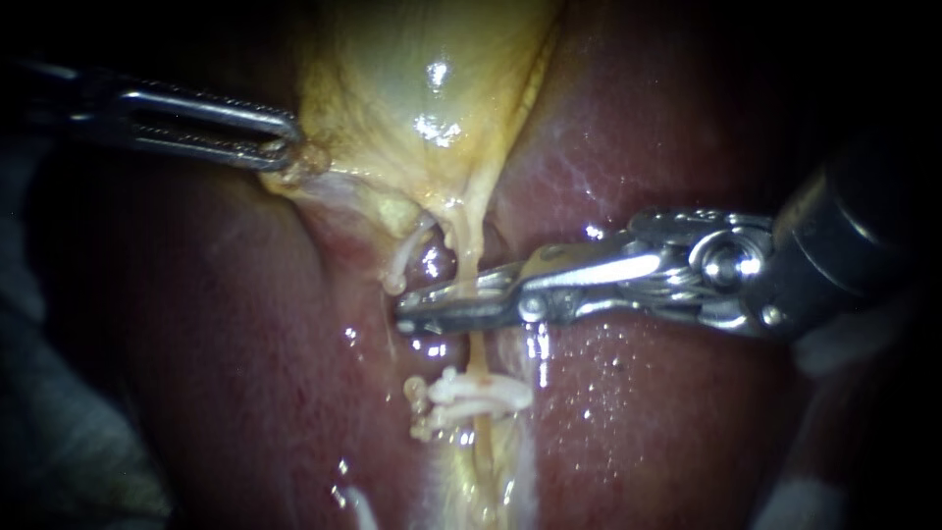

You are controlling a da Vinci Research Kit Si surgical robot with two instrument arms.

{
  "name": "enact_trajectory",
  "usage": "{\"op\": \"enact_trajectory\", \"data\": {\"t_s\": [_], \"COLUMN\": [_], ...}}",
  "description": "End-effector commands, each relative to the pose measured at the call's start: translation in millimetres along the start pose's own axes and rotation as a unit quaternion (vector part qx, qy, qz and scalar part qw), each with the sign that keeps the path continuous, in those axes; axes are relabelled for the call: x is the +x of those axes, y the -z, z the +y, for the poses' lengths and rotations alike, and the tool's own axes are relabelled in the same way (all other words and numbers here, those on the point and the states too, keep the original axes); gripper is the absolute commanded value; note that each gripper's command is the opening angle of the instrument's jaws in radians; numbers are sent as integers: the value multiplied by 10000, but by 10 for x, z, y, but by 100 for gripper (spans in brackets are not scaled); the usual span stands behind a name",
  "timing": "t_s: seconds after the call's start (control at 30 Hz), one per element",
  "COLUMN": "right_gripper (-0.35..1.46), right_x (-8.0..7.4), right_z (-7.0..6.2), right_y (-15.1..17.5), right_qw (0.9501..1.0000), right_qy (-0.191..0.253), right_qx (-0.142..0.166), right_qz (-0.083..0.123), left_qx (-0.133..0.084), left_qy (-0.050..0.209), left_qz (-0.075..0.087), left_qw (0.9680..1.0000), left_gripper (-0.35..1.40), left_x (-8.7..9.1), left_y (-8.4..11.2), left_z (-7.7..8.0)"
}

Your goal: Going back third clip right tube

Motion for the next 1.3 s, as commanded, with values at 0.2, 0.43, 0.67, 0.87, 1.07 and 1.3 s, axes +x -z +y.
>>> {"op": "enact_trajectory", "data": {"t_s": [0.2, 0.43, 0.67, 0.87, 1.07, 1.3], "right_gripper": [-1, 41, 47, 47, 48, 50], "right_x": [-12, -45, -59, -60, -63, -62], "right_z": [13, 55, 84, 81, 75, 70], "right_y": [-10, -31, -31, -24, -15, 4], "right_qw": [9999, 9995, 9985, 9975, 9956, 9920], "right_qy": [163, 289, 515, 691, 930, 1225], "right_qx": [-43, -131, -175, -154, -123, -295], "right_qz": [9, 17, 19, 5, -16, 65], "left_qx": [1, 2, 2, -1, -2, -3], "left_qy": [1, 0, 0, -2, -2, -3], "left_qz": [0, 1, 0, -2, -2, -3], "left_qw": [10000, 10000, 10000, 10000, 10000, 10000], "left_gripper": [-35, -35, -35, -35, -35, -35], "left_x": [0, -1, -1, -1, -1, -2], "left_y": [0, 0, 0, 2, 2, 2], "left_z": [0, 0, 0, 0, 0, -1]}}
